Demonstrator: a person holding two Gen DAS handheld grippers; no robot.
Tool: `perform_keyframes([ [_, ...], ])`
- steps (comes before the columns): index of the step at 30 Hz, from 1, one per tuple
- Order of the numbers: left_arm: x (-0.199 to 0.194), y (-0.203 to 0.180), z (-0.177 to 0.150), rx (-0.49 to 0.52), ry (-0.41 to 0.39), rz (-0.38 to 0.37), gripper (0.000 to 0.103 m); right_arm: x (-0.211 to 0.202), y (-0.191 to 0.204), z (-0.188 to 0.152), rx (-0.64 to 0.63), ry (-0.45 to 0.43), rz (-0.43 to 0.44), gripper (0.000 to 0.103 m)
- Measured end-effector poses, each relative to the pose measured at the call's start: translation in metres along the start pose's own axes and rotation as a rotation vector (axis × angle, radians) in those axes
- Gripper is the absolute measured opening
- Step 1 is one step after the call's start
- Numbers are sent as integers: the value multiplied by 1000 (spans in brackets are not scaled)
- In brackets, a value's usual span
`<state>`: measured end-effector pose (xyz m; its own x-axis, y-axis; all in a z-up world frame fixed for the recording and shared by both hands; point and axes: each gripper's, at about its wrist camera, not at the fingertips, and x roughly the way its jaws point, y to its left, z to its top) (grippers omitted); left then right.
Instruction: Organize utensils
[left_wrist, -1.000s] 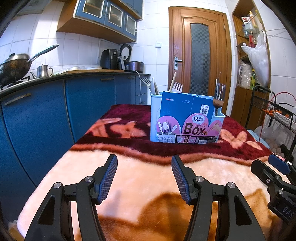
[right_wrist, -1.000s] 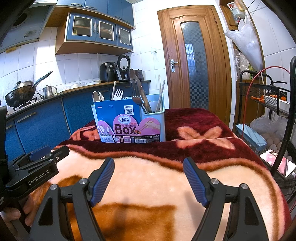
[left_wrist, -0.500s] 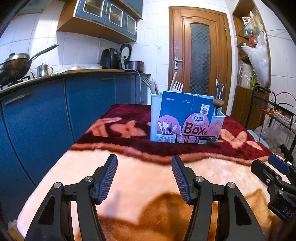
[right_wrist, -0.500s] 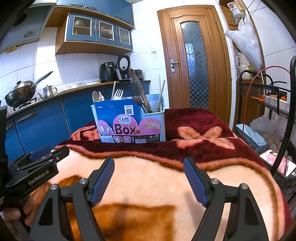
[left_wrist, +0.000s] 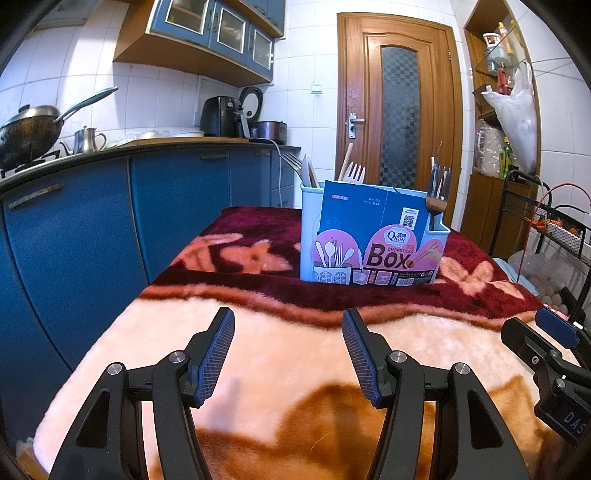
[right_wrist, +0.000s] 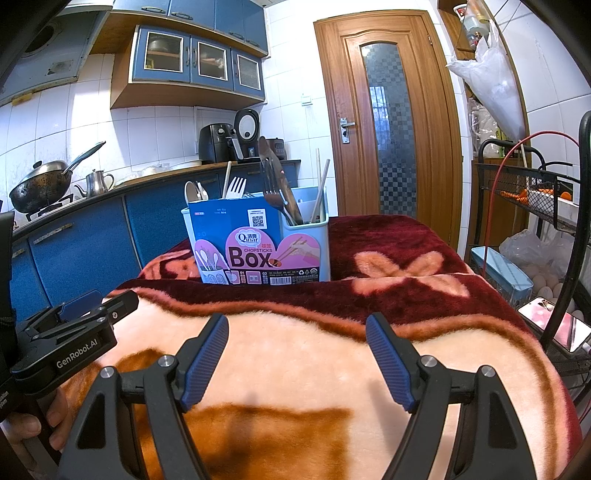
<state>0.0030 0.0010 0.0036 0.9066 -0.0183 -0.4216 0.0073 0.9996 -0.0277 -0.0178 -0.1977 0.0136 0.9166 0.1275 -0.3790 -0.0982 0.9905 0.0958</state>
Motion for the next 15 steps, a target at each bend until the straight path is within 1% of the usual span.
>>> perform_keyframes([
  [15, 0, 0, 0, -1, 5, 1, 62, 0, 0, 0, 1, 1, 0, 79],
])
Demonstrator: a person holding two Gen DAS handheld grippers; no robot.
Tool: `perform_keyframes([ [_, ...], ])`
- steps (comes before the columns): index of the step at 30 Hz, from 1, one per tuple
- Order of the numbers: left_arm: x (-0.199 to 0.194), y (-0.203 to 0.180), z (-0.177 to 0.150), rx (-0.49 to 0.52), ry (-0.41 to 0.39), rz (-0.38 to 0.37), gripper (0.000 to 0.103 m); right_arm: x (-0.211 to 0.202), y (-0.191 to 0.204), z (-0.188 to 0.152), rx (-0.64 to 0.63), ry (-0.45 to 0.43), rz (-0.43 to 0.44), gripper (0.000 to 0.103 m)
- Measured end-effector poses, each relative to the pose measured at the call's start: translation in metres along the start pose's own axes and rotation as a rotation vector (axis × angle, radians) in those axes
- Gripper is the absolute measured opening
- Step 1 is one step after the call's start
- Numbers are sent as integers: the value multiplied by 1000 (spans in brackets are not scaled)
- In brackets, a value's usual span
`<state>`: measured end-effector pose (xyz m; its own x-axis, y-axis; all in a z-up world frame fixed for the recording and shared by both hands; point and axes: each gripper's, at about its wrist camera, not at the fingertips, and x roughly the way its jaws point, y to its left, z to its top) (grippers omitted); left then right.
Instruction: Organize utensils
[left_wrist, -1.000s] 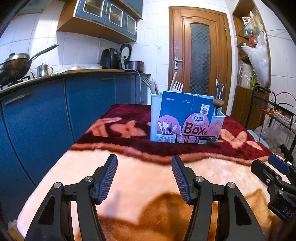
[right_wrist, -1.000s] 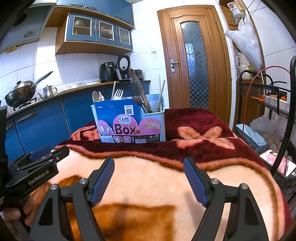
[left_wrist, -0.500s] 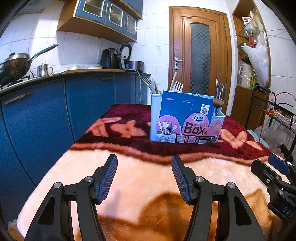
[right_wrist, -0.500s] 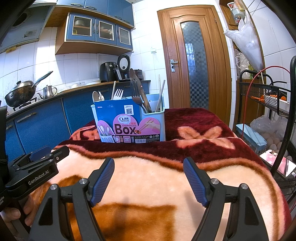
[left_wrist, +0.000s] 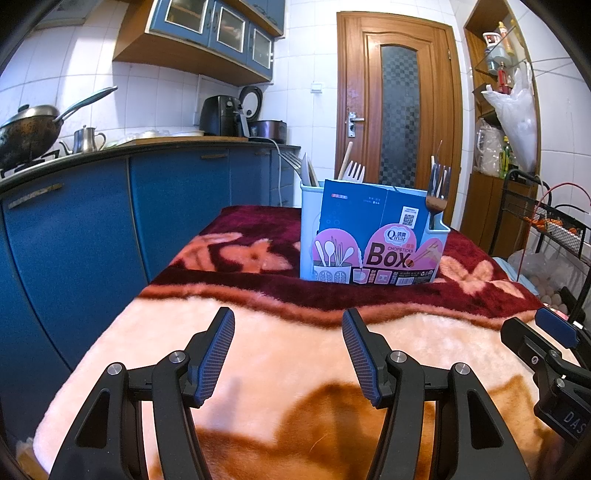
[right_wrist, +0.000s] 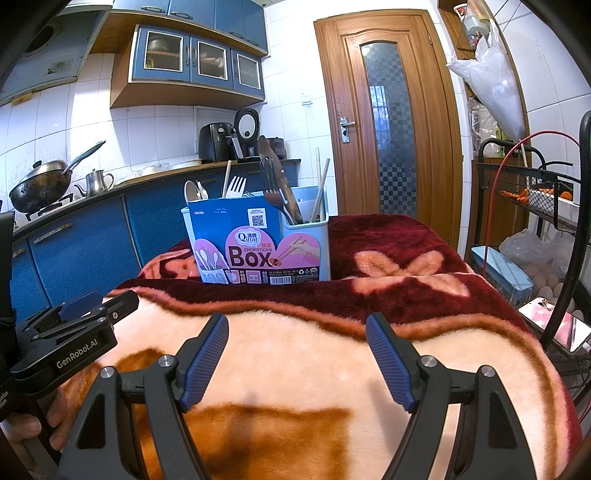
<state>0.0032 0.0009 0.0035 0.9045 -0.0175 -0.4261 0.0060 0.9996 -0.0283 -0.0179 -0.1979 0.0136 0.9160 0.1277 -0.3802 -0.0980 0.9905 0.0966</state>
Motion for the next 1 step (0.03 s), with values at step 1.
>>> perform_keyframes([
  [1, 0, 0, 0, -2, 2, 2, 62, 0, 0, 0, 0, -1, 0, 79],
])
